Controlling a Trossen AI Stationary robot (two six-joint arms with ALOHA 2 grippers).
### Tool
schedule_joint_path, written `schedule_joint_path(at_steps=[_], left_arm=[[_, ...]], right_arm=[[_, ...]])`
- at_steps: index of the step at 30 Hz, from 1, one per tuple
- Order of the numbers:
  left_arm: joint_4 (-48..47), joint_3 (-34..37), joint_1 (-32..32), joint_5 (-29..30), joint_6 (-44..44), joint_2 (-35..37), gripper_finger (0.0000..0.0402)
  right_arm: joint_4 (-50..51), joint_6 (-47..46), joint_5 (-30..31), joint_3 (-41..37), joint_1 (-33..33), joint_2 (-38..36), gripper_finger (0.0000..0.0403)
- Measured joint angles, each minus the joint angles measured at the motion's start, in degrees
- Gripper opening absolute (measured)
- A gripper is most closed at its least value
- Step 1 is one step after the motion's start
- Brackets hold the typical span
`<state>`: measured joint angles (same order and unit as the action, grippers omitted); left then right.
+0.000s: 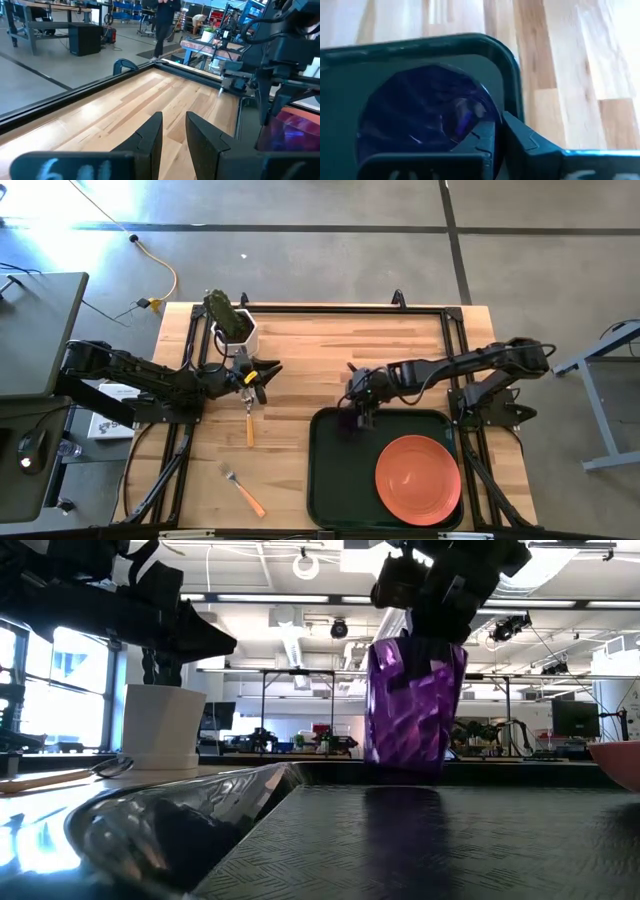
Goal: Pick and place plate/cup/fork/spoon on tray
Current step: Put the violet cup on the black serving tray to the top left of the orange plate, then put the yellow spoon on the black serving tray to left of the orange plate
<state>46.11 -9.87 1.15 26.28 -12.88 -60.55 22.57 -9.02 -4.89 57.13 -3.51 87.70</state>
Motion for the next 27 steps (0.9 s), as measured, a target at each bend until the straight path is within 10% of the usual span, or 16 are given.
schedule_joint_path(at_steps=[18, 27], left_arm=[[-0.02, 0.00, 0.00, -0.07, -0.06, 0.00, 0.0076], [-1.43, 0.02, 0.00, -0.07, -0.50, 0.00, 0.0076]], right_arm=[[1.97, 0.14, 1.52, 1.20, -0.19, -0.12, 0.0150], [0.24, 0.72, 23.09, 1.20, -5.01, -9.21, 0.0149]])
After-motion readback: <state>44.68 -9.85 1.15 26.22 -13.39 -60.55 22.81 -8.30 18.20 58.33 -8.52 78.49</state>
